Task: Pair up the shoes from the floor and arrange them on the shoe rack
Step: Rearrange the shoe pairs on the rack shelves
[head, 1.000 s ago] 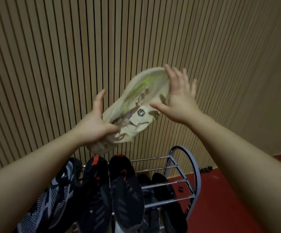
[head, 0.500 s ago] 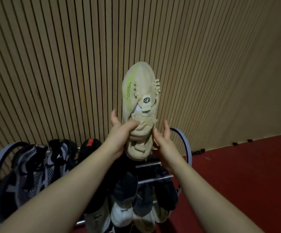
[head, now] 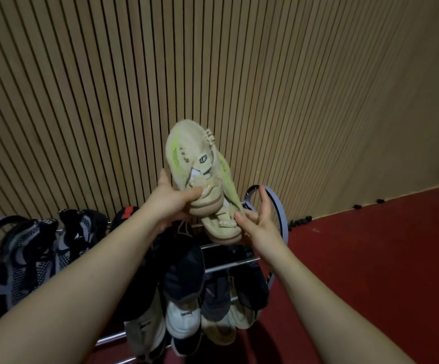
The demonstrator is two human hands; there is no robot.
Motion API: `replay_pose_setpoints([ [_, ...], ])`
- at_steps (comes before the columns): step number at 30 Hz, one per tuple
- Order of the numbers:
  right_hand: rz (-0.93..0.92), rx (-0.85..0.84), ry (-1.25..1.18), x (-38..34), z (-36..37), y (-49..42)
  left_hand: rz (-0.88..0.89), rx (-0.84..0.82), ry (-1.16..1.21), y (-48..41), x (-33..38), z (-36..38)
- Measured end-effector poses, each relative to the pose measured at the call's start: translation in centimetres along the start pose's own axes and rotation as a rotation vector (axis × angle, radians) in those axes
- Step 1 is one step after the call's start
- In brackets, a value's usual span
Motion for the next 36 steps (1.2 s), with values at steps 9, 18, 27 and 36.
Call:
replay_pose_setpoints([
  [9,0.258,0.099,-0.018,5.7,-3.8,1.1,-0.093,0.101,0.071,1.8,-3.5,-1.9],
  [18,0.09,0.215,0.907,7.2,-4.9,3.8,-0.133,0.151,0.094,3.4,-6.8,-0.2],
  [27,-0.227,0.156,1.295,9.8,-2.5,4.0,-0.128,0.166,0.123,4.2,-7.8,1.6],
  [36,-0.327,0.275,1.137,9.9,-2.3,1.8,-0.091,0.157,0.127,4.6,-7.2,2.4],
])
Point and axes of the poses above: each hand's wrist, its own y-axis away from the middle knuckle, its own z-axis out of the palm, x = y × z, the point moved 3 cm from there along -y, towards the middle knuckle
